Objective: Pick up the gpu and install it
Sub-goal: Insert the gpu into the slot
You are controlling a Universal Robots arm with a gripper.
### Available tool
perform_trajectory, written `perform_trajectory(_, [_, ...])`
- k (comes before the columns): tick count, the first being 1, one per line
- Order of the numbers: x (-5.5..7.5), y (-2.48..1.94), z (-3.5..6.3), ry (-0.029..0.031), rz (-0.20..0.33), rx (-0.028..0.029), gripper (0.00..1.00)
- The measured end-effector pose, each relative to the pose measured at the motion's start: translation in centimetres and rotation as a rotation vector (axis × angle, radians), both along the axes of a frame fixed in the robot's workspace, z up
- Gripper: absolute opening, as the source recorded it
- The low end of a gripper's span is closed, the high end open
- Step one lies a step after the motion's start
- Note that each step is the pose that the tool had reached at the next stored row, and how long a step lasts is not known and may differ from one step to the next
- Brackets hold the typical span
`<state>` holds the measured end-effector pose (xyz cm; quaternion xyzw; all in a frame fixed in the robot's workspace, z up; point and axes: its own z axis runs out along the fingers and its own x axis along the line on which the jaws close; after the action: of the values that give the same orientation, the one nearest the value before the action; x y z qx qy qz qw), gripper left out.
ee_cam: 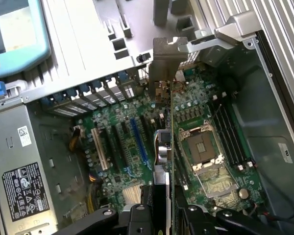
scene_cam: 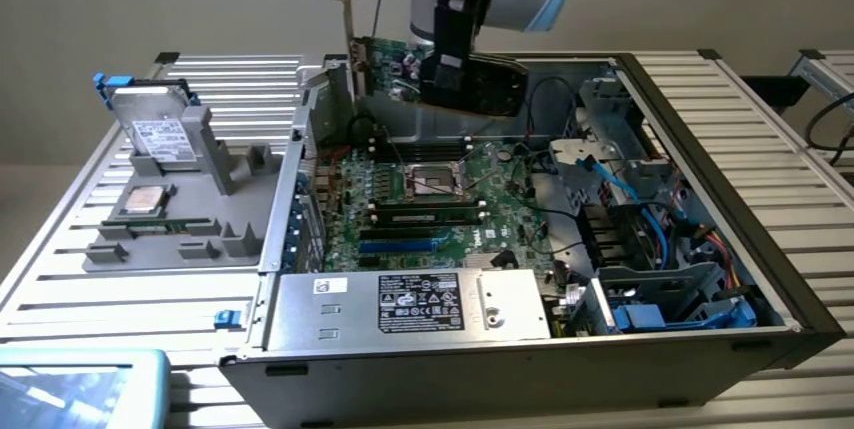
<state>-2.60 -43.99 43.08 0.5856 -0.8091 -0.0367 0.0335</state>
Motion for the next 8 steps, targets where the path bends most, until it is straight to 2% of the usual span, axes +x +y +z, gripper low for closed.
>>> perform_trajectory(8, [0.0, 0.0, -0.14, -0.0186, 0.123, -0.0162, 0.28])
